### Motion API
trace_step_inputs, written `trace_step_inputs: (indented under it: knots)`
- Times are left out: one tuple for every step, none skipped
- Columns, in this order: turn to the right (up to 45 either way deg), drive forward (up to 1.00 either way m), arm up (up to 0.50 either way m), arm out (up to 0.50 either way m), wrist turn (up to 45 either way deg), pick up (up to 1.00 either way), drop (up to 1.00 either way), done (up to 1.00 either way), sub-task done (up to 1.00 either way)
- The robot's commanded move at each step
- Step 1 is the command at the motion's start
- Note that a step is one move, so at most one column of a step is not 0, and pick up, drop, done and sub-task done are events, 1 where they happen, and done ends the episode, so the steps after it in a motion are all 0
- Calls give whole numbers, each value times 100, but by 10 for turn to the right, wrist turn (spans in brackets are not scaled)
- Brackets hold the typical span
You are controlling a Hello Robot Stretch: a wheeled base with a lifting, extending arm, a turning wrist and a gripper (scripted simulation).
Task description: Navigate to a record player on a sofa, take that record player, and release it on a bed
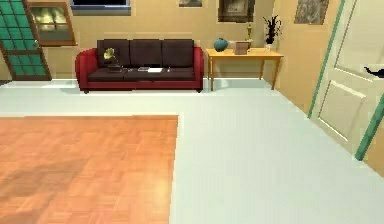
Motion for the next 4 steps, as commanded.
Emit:
trace_step_inputs:
  knots:
    - [0, 50, 0, 0, 0, 0, 0, 0, 0]
    - [90, 0, 0, 0, 0, 0, 0, 0, 0]
    - [0, 100, 0, 0, 0, 0, 0, 0, 0]
    - [0, 100, 0, 0, 0, 0, 0, 0, 0]
